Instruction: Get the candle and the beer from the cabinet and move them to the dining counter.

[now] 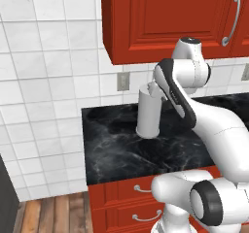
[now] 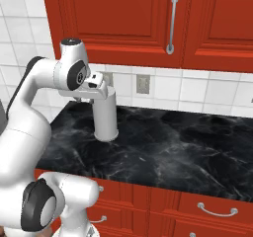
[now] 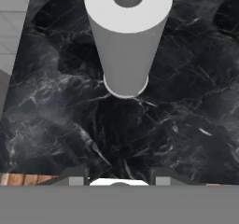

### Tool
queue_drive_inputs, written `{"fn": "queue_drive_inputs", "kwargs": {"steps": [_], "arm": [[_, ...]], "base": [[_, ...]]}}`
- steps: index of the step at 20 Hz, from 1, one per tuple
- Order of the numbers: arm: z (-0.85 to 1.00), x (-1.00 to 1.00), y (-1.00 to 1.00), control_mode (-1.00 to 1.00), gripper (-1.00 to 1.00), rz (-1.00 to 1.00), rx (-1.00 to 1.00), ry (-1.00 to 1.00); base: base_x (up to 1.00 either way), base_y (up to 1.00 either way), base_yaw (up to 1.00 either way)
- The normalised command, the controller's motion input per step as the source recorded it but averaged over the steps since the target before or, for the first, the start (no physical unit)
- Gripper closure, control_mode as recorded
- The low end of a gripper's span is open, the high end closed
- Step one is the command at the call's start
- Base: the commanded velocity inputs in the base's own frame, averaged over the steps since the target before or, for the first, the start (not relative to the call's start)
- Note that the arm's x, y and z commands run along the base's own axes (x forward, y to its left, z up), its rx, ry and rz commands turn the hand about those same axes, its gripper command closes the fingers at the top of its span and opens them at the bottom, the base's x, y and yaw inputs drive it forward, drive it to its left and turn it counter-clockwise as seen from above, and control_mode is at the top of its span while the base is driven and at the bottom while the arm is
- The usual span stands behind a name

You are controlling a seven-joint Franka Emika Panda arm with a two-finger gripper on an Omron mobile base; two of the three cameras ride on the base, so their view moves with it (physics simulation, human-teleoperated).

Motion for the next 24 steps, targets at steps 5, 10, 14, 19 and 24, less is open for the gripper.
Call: {"fn": "queue_drive_inputs", "kwargs": {"steps": [5,10,14,19,24], "arm": [[-0.01,-0.14,0.00,-1.00,-1.00,0.00,0.00,-0.01],[-0.05,-0.08,-0.16,-1.00,-1.00,0.11,-0.01,-0.05],[0.03,-0.38,-0.41,-1.00,-1.00,0.04,-0.04,-0.40],[0.24,-0.55,-0.55,-1.00,-1.00,0.00,-0.06,-0.56],[0.39,-0.50,-0.52,-1.00,-1.00,-0.04,-0.04,-0.53]], "base": [[0.00,0.00,0.00],[0.00,0.00,0.00],[0.00,0.00,0.00],[0.00,0.00,0.00],[0.00,0.00,0.00]]}}
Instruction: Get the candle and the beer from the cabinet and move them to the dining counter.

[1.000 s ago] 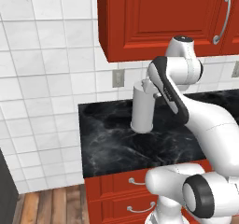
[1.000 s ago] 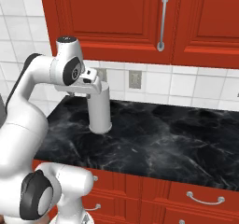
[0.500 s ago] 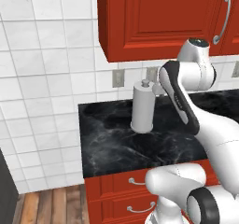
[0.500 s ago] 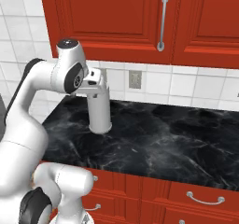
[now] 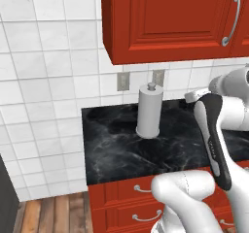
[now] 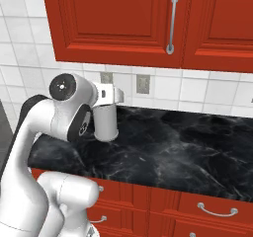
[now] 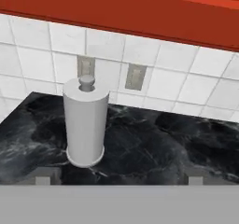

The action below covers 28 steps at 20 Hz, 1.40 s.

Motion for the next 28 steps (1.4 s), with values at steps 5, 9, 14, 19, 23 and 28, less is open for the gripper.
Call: {"fn": "queue_drive_inputs", "kwargs": {"steps": [5,9,14,19,23,28], "arm": [[0.45,-0.32,-0.47,-1.00,-1.00,-0.07,0.00,-0.47],[0.49,-0.10,-0.43,-1.00,-1.00,-0.06,0.00,-0.42],[0.55,0.01,-0.43,-1.00,-1.00,-0.07,0.00,-0.36],[0.53,0.24,-0.42,-1.00,-1.00,-0.04,0.01,-0.23],[0.47,0.33,-0.38,-1.00,-1.00,0.00,0.06,-0.16],[0.43,0.46,-0.43,-1.00,-1.00,0.00,0.10,-0.04]], "base": [[0.00,0.00,0.00],[0.00,0.00,0.00],[0.00,0.00,0.00],[0.00,0.00,0.00],[0.00,0.00,0.00],[0.00,0.00,0.00]]}}
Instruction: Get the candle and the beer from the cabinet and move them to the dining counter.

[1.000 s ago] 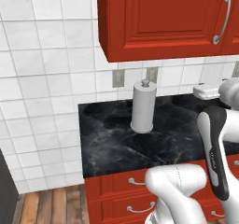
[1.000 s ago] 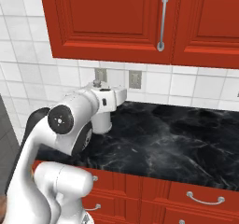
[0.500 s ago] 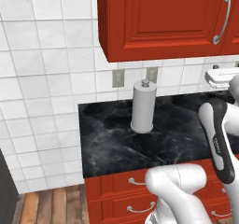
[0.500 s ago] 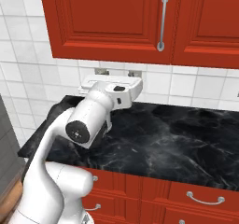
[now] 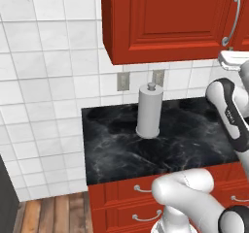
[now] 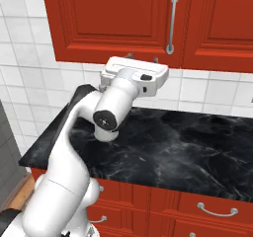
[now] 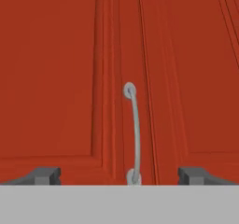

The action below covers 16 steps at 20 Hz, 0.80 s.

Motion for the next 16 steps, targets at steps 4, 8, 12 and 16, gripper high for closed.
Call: {"fn": "queue_drive_inputs", "kwargs": {"steps": [4,8,12,16], "arm": [[0.25,0.44,-0.37,-1.00,-1.00,0.00,0.11,0.00],[0.13,0.41,-0.28,-1.00,-1.00,0.00,0.09,0.01],[0.03,0.49,-0.21,-1.00,-1.00,0.00,0.09,0.08],[0.01,0.56,-0.22,-1.00,-1.00,0.01,0.09,0.10]], "base": [[0.00,0.00,0.00],[0.00,0.00,0.00],[0.00,0.00,0.00],[0.00,0.00,0.00]]}}
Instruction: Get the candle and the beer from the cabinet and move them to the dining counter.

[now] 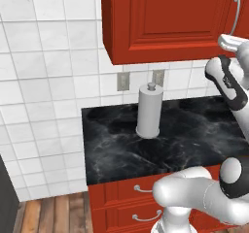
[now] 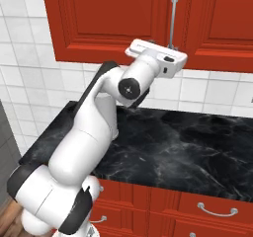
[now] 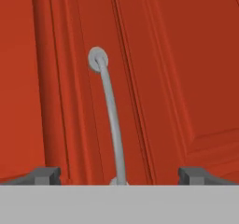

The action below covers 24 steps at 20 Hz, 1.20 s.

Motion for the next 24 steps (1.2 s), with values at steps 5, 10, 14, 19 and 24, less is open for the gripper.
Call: {"fn": "queue_drive_inputs", "kwargs": {"steps": [5,10,14,19,24], "arm": [[0.00,0.54,-0.19,-1.00,-1.00,0.02,0.08,0.09],[0.00,0.42,-0.13,-1.00,-1.00,0.02,0.06,0.03],[0.06,0.10,0.00,-1.00,-1.00,0.03,0.00,0.00],[0.12,0.00,0.00,-1.00,-1.00,0.04,0.00,-0.02],[0.04,0.20,0.00,-1.00,-1.00,0.06,0.00,0.00]], "base": [[0.00,0.00,0.00],[0.00,0.00,0.00],[0.00,0.00,0.00],[0.00,0.00,0.00],[0.00,0.00,0.00]]}}
